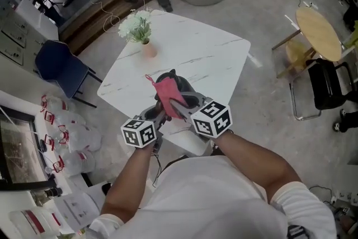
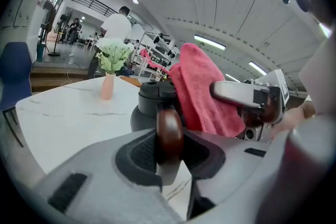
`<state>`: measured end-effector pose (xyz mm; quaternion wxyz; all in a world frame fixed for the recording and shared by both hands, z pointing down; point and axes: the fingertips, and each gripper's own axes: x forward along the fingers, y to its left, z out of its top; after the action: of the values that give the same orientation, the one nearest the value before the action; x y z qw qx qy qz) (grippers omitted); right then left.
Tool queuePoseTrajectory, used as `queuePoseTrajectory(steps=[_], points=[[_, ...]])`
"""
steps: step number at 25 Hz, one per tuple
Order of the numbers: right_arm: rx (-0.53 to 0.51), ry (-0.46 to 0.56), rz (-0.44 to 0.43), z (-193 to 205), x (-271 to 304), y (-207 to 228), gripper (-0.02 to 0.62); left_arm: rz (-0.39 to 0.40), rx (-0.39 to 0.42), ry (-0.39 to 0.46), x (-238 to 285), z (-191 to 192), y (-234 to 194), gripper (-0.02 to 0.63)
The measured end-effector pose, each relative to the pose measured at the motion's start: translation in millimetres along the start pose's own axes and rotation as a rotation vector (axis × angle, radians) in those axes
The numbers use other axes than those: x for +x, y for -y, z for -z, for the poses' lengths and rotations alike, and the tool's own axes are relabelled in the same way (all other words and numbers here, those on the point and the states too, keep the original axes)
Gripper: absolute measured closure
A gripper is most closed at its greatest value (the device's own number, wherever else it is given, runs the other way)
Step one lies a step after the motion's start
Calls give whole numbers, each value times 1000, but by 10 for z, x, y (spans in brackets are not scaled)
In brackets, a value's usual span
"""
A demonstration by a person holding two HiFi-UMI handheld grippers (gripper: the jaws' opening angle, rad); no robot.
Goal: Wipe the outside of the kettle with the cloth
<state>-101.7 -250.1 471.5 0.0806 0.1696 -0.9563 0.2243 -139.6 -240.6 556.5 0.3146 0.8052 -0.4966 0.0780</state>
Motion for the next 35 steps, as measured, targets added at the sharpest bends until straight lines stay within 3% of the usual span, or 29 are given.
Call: queuePoseTrajectory(steps=[7, 20, 35], points=[[-103, -69, 100, 247, 103, 80, 532, -50, -118, 68, -98, 89, -53, 506], [-13, -161, 170, 857, -174, 453, 532, -58, -259, 91, -190, 143, -265, 505], [60, -273, 253, 1444, -391, 893, 532, -47, -247, 74, -240, 180, -320, 503]])
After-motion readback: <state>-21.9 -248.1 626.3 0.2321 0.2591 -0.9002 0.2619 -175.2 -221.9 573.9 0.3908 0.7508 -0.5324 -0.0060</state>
